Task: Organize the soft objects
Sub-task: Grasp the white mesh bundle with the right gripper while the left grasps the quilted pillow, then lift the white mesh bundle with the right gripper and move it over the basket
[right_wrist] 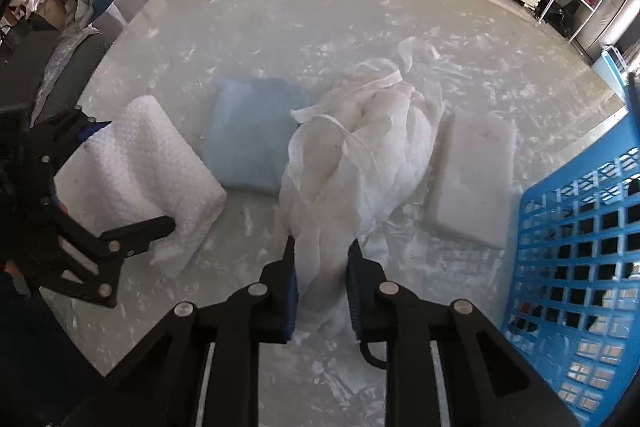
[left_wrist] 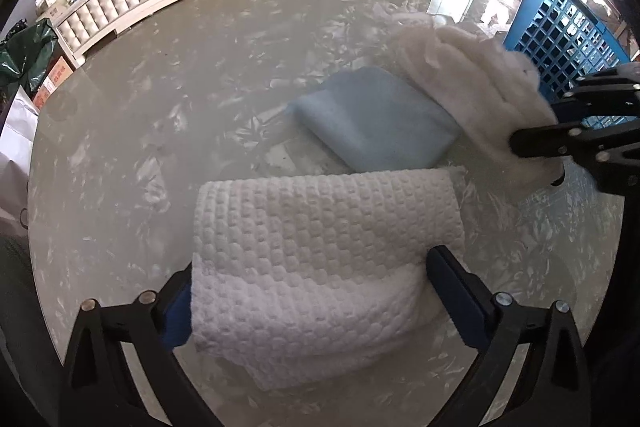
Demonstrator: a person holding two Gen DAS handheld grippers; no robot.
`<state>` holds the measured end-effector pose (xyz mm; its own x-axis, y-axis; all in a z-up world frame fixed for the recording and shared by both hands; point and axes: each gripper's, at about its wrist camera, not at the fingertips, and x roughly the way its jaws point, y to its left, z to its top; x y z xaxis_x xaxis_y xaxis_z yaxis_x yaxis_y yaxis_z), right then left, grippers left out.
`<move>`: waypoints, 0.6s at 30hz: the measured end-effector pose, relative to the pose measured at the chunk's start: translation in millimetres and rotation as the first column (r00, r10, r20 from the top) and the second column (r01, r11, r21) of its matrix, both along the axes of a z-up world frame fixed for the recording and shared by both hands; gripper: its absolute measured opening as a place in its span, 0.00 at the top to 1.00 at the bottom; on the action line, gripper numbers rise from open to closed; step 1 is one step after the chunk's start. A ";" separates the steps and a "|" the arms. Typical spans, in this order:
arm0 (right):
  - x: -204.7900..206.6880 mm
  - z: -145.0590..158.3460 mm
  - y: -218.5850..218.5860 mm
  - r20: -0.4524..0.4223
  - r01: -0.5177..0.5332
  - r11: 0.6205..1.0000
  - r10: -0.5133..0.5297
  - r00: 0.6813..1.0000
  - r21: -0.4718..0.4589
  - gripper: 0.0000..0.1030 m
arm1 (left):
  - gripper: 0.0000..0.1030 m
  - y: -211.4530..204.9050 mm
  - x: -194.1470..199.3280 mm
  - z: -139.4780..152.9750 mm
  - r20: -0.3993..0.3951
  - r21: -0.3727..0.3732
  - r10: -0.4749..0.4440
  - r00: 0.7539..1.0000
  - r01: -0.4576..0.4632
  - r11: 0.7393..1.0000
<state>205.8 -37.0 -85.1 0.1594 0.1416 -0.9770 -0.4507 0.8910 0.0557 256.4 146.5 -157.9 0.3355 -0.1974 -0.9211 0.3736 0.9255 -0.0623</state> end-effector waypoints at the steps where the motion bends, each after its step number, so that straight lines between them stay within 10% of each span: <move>1: 2.9 3.9 -1.2 0.004 0.001 1.000 -0.001 1.000 0.003 0.82 | 0.08 0.9 -1.2 1.0 0.004 -0.002 0.003 1.000 -0.003 1.000; 18: 4.6 52.1 -18.2 0.049 -0.020 0.999 0.018 0.999 0.049 0.82 | 0.68 11.8 -16.2 14.4 -0.026 -0.101 0.027 0.999 -0.029 0.994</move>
<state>210.4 -55.3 -33.0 0.2029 0.1934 -0.9599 -0.4707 0.8789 0.0776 240.2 158.4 -143.6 0.3196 -0.2811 -0.9049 0.3447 0.9240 -0.1653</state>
